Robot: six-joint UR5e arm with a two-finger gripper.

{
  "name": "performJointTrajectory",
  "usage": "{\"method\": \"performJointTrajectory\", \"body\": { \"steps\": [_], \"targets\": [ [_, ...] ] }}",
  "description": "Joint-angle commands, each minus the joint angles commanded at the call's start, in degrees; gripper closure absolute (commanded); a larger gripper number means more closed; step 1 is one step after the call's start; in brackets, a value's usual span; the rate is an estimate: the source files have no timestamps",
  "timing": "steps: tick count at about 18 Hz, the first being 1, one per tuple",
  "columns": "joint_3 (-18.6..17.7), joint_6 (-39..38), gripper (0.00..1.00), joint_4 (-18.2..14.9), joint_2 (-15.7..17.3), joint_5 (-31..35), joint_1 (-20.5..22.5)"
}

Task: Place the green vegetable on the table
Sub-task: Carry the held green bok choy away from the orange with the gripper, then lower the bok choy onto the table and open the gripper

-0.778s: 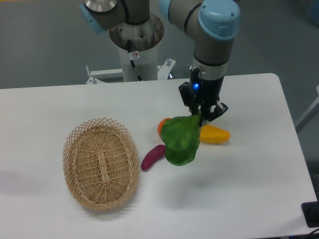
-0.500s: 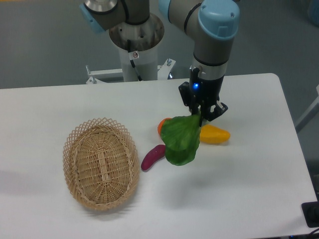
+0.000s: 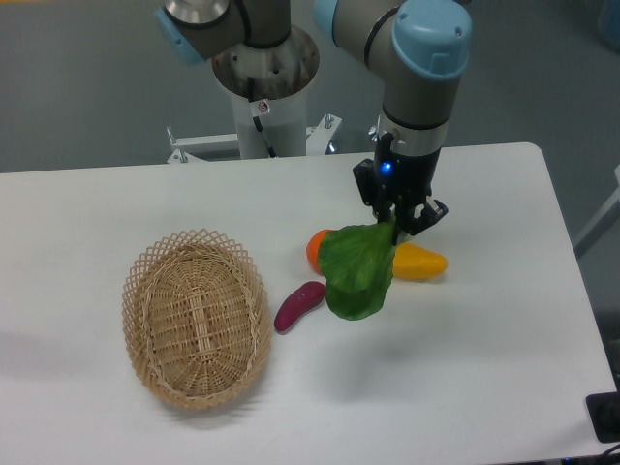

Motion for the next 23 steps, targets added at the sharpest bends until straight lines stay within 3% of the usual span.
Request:
{"method": "performJointTrajectory", "body": {
  "steps": [8,11,15,20,23],
  "targets": [
    [-3.78,13.61,0.72,3.33,-3.07,0.35,4.83],
    [-6.84,19.16,0.72,8.77,-4.31,0.35,7.12],
    [-9.05,20.76,0.72,14.66,-6.76,0.35,8.44],
    [-7.82,16.8,0.72,23.89,-13.09,0.26,8.01],
    [-6.51,16.71,0.72,24.78,-15.55,0.26,7.74]
  ]
}}
